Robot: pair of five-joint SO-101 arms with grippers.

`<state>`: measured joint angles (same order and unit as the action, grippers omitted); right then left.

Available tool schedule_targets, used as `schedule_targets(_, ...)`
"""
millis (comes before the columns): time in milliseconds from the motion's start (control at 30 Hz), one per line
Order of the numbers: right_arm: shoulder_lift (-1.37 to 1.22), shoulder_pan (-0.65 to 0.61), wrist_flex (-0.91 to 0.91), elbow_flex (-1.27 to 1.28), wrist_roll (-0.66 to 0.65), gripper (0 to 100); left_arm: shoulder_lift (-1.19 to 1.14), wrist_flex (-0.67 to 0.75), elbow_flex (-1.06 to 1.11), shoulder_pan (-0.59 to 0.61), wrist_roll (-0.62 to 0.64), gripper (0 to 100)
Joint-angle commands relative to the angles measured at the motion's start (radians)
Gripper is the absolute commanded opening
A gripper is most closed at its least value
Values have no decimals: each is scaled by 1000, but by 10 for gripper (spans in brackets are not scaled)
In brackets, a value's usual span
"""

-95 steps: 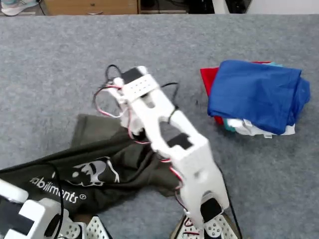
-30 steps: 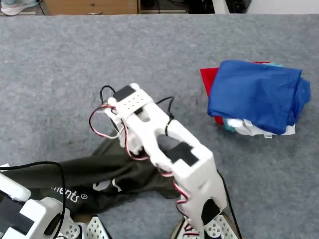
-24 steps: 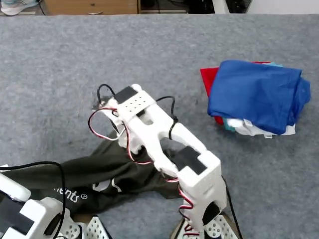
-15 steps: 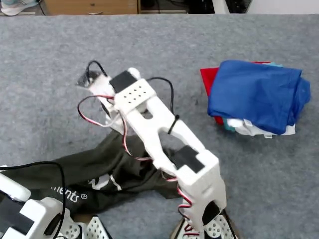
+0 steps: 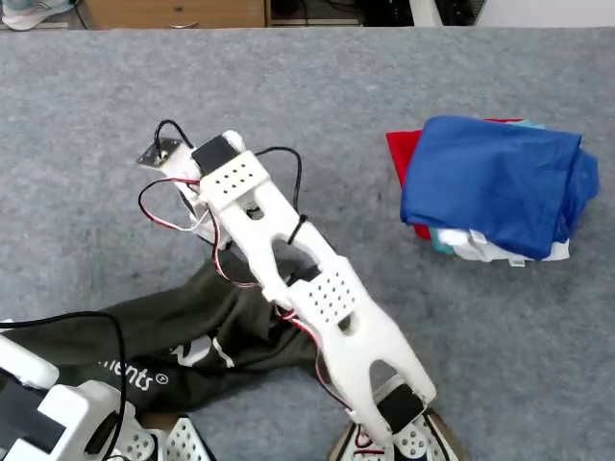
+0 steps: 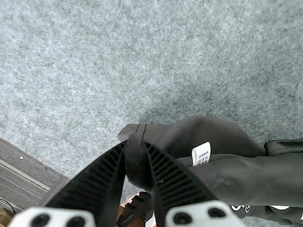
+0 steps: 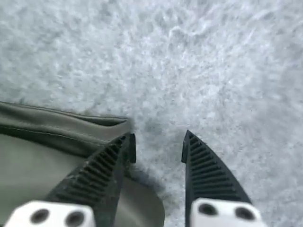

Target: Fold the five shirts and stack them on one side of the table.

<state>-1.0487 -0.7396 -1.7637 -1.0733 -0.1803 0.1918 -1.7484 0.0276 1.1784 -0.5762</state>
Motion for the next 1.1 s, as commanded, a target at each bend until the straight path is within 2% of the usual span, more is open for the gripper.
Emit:
schedule_targets(0,35,-44,-25,-28,2,174,4,-11,-5,9,-2,19)
schedule_targets(167,67,-88,-23,48,12,174,4,-11,-5,9,-2,19)
schedule_targets(433,67,-62,-17,127,31,174,4,-11,-5,9,-2,19)
schedule_targets(700,-10,-64,26,122,28,171,4,-11,-5,9,-2,19)
schedule_targets(900,-51,-65,-6,96,29,164,4,-11,-5,17,-2,19)
schedule_targets(1067,-67,-65,-14,88,37,0,4,-11,-6,20,-2,19)
